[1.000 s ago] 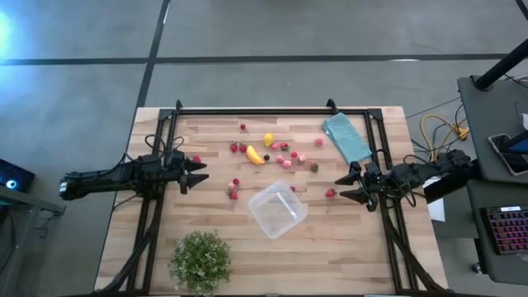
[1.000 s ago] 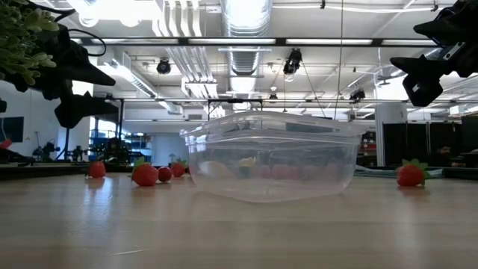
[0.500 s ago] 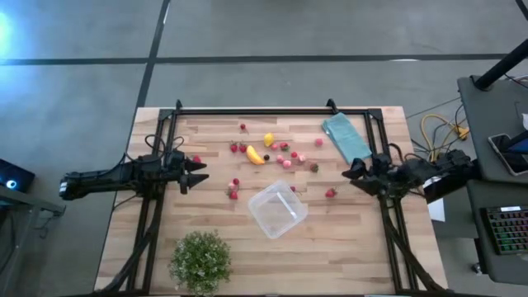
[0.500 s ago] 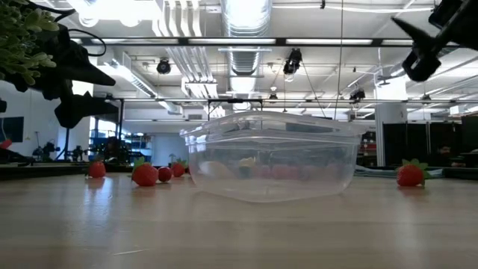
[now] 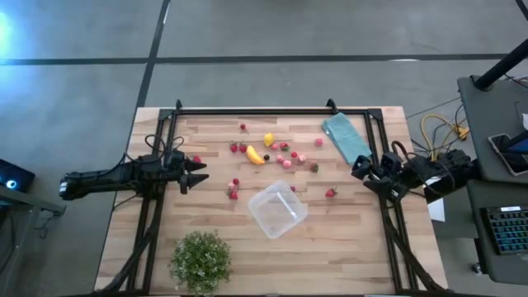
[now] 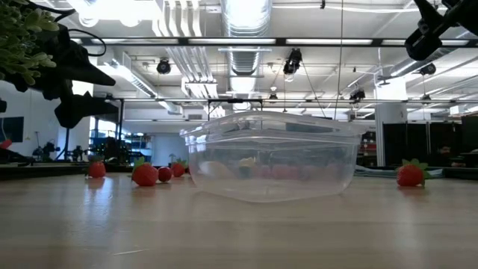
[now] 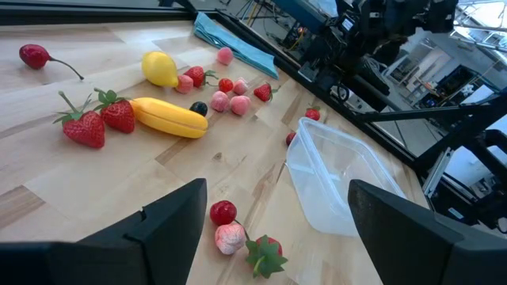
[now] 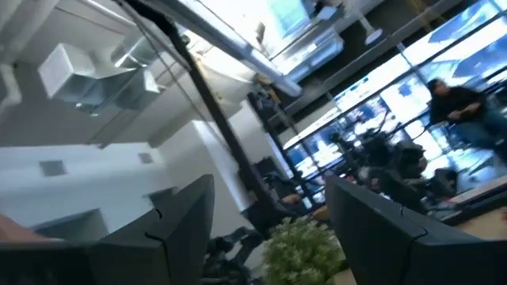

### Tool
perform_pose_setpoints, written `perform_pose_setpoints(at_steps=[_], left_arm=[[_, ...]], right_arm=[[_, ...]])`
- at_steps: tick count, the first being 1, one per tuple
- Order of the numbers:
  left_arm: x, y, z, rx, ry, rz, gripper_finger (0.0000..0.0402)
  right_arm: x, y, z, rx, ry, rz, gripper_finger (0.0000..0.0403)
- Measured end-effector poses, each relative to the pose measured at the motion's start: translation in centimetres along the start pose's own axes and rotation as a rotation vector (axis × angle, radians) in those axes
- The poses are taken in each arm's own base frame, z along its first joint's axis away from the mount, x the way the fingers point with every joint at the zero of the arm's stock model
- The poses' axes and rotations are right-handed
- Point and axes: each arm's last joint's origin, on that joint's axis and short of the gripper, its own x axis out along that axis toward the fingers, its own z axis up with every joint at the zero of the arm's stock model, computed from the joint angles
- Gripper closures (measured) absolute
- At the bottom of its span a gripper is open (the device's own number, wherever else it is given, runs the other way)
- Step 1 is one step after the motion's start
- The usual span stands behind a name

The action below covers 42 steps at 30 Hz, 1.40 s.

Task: Pick and placing Produce into tupperware
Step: Put the strawberry into the transparent bin

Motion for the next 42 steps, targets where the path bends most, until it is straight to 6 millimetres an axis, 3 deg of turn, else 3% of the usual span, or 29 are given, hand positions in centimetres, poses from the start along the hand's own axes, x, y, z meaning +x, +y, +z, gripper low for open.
perform_pose_setpoints(at_steps=[5,10,19,27,30,34,38,40,42], left_arm=[[0.0,0.0,0.0,0.0,0.0,0.0,0.0109],[0.0,0.0,0.0,0.0,0.0,0.0,0.0109],[0.0,0.0,0.0,0.0,0.0,0.0,0.0109],[0.0,0.0,0.0,0.0,0.0,0.0,0.0109],[0.0,0.0,0.0,0.0,0.0,0.0,0.0109],[0.0,0.0,0.0,0.0,0.0,0.0,0.0109],[0.0,0.0,0.0,0.0,0.0,0.0,0.0109],[0.0,0.0,0.0,0.0,0.0,0.0,0.0109],[0.0,0.0,0.0,0.0,0.0,0.0,0.0109]], right_arm=[[0.2,-0.1,-0.3,0.012,0.027,-0.009,0.017],[0.5,-0.4,-1.5,0.01,0.178,0.03,0.017],[0.6,-2.1,-3.6,-0.048,0.31,-0.243,0.017],[1.2,-3.0,-3.4,-0.21,0.143,-0.548,0.017],[2.2,-2.4,-2.7,-0.335,0.08,-0.469,0.017],[4.7,-0.2,0.3,-0.381,-0.113,-0.373,0.017],[7.3,0.0,0.7,-0.758,0.051,-0.539,0.017],[8.3,-0.3,0.8,-0.758,0.106,-0.718,0.017],[9.0,-0.7,1.0,-0.623,0.106,-0.908,0.017]])
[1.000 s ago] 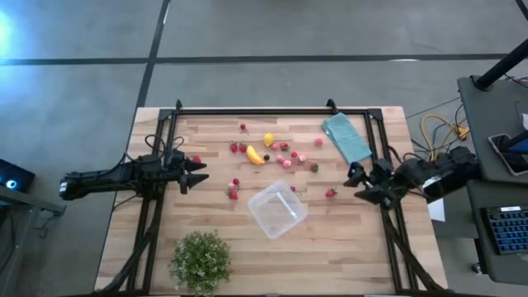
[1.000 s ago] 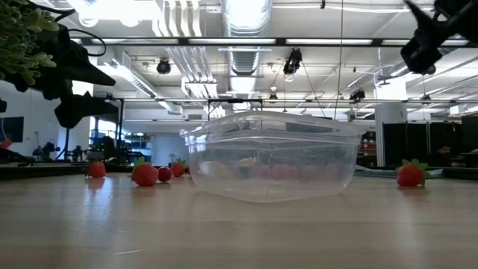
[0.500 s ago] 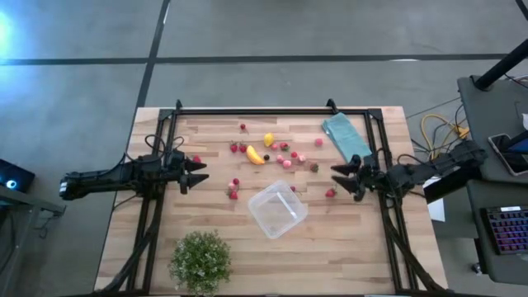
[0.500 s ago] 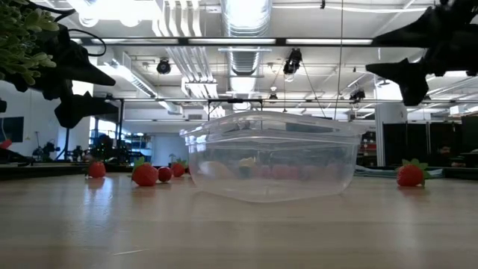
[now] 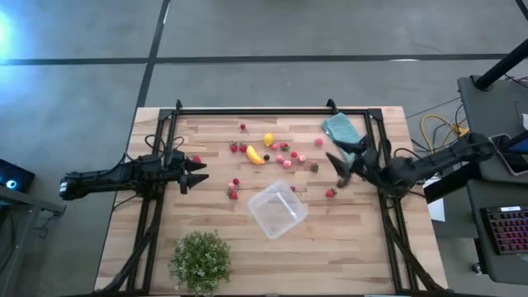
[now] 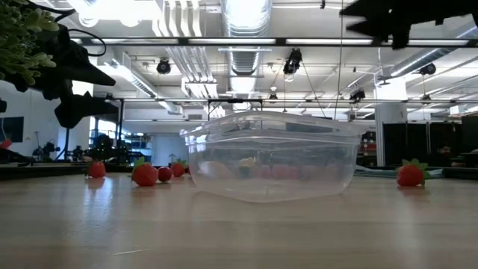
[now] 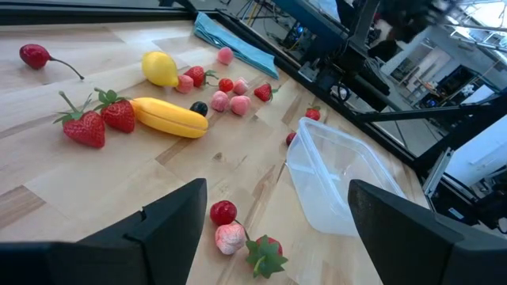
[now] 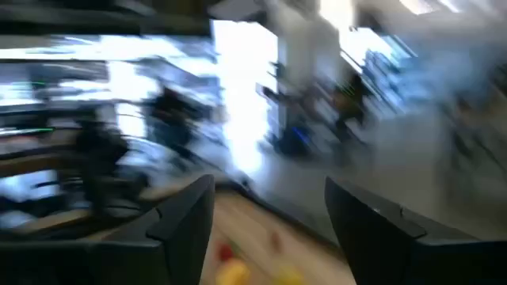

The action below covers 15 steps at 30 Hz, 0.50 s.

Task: Pick and placing Produce into tupperware
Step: Put the strawberry into the transparent bin

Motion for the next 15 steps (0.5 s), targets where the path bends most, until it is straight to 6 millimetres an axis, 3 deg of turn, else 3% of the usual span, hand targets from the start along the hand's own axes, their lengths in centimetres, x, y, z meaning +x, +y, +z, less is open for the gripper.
perform_pose_setpoints(at_steps=[2,8,11,15], left_arm=[[0.0,0.0,0.0,0.0,0.0,0.0,0.0109],[0.0,0.0,0.0,0.0,0.0,0.0,0.0109],[0.0,0.0,0.0,0.0,0.0,0.0,0.0109],[0.0,0.0,0.0,0.0,0.0,0.0,0.0109]], right_arm=[[0.4,0.0,0.0,0.069,0.131,-0.053,0.017],[0.5,-0.9,-0.1,0.053,0.78,-0.048,0.017],[0.5,-1.1,0.6,-0.005,0.896,-0.121,0.017],[1.1,-0.6,1.3,-0.035,0.927,-0.145,0.017]])
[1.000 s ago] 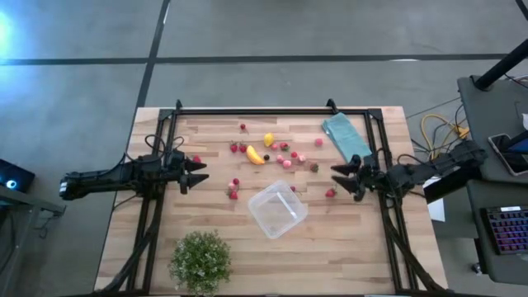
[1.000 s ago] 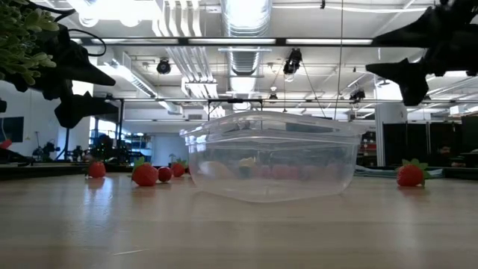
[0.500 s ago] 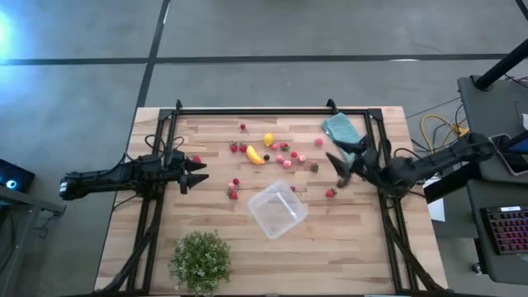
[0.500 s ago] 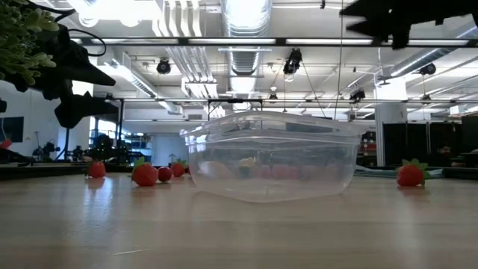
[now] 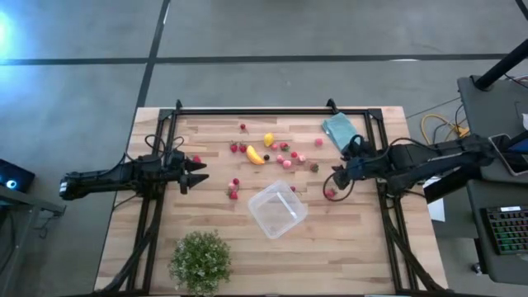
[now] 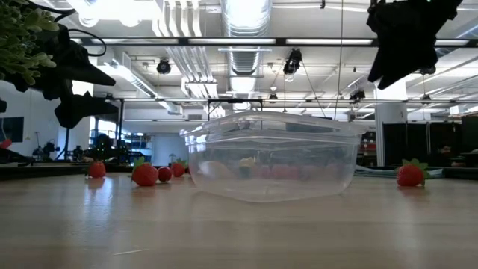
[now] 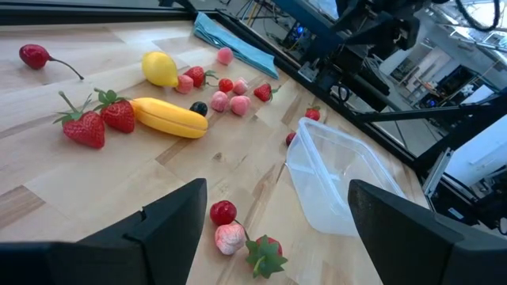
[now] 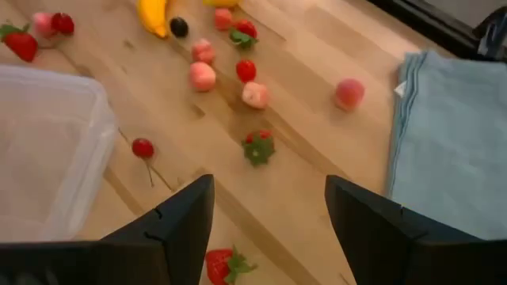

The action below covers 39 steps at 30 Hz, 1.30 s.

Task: Pick and placing Produce into tupperware
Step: Put the strawberry into the transparent bin

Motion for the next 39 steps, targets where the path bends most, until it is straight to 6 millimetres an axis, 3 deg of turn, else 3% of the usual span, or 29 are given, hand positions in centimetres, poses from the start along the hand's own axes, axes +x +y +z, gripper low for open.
perform_pose_setpoints(at_steps=[13,20,26,33,39], left_arm=[[0.0,0.0,0.0,0.0,0.0,0.0,0.0109],[0.0,0.0,0.0,0.0,0.0,0.0,0.0109],[0.0,0.0,0.0,0.0,0.0,0.0,0.0109],[0.0,0.0,0.0,0.0,0.0,0.0,0.0109],[0.0,0.0,0.0,0.0,0.0,0.0,0.0109]], right_arm=[[-0.3,2.0,1.8,-0.125,0.112,0.055,0.017],[2.6,1.5,-0.5,-0.102,0.401,-0.205,0.017],[5.6,2.5,-1.8,-0.226,0.531,-0.309,0.017],[8.6,4.3,-2.8,-0.519,0.711,-0.152,0.017],[9.4,5.2,-3.3,-0.797,0.731,0.031,0.017]])
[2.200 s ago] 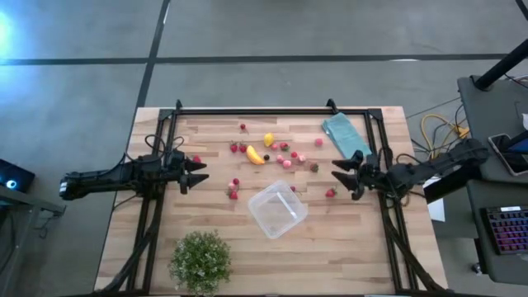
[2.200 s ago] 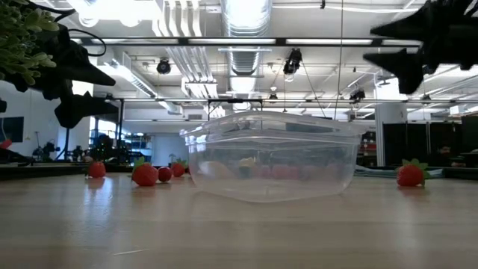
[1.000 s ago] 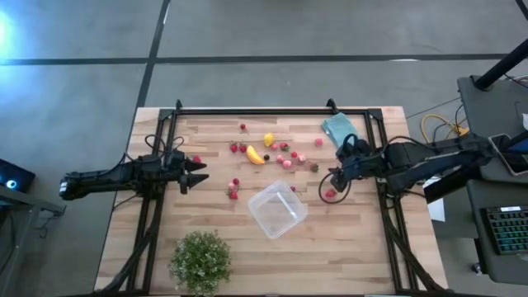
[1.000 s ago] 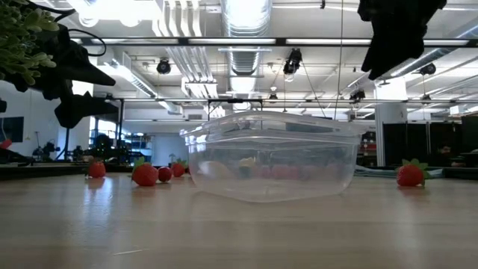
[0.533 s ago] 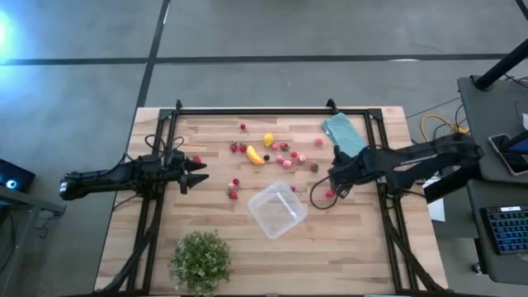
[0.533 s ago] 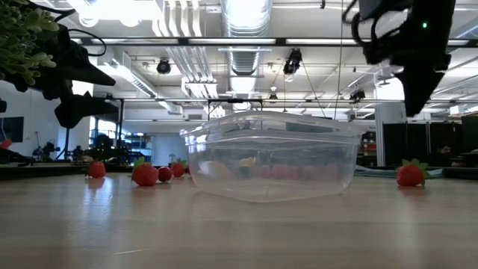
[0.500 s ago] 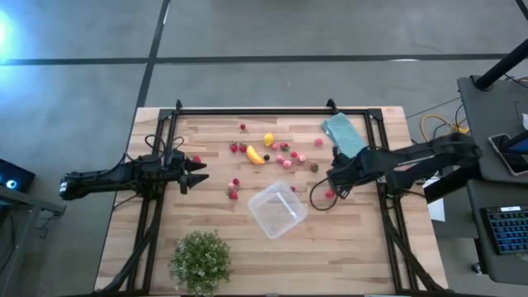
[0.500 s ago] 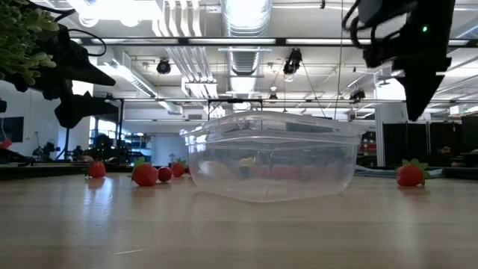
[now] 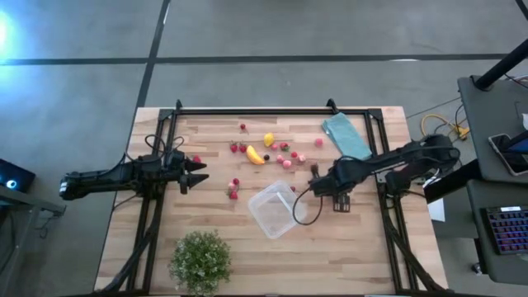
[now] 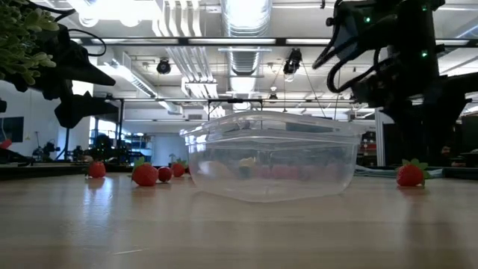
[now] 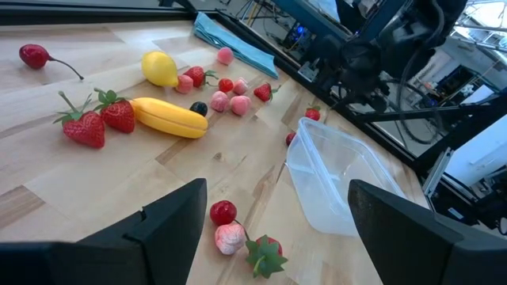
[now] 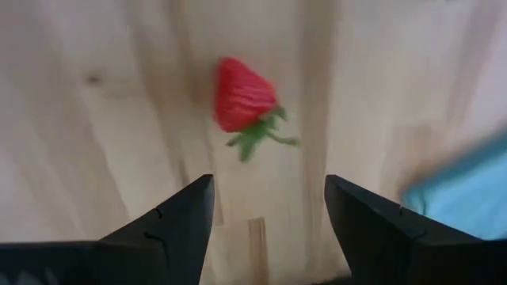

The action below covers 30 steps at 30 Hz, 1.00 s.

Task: Pick and placing Produce into tupperware
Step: Put the strawberry into the transparent bin

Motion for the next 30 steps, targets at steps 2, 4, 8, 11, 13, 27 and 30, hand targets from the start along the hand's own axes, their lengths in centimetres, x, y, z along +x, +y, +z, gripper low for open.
perform_pose_setpoints(at_steps=[2,4,8,11,13,27,30], left_arm=[[0.0,0.0,0.0,0.0,0.0,0.0,0.0109],[0.0,0.0,0.0,0.0,0.0,0.0,0.0109],[0.0,0.0,0.0,0.0,0.0,0.0,0.0109],[0.0,0.0,0.0,0.0,0.0,0.0,0.0109],[0.0,0.0,0.0,0.0,0.0,-0.001,0.0109],[0.0,0.0,0.0,0.0,0.0,0.0,0.0109],[0.0,0.0,0.0,0.0,0.0,0.0,0.0109]], right_arm=[[-0.2,0.2,0.1,-0.084,-0.068,-0.011,0.017],[-0.7,0.2,-0.1,-0.149,-0.162,-0.004,0.017],[-1.7,0.0,-1.0,-0.196,-0.358,0.017,0.017],[-1.9,-0.3,-2.2,-0.205,-0.412,0.018,0.017],[-1.6,-0.4,-3.0,-0.21,-0.401,0.02,0.017],[1.7,0.3,-1.9,-0.203,-0.323,0.034,0.017],[2.5,0.3,-1.7,-0.147,-0.271,-0.017,0.017]])
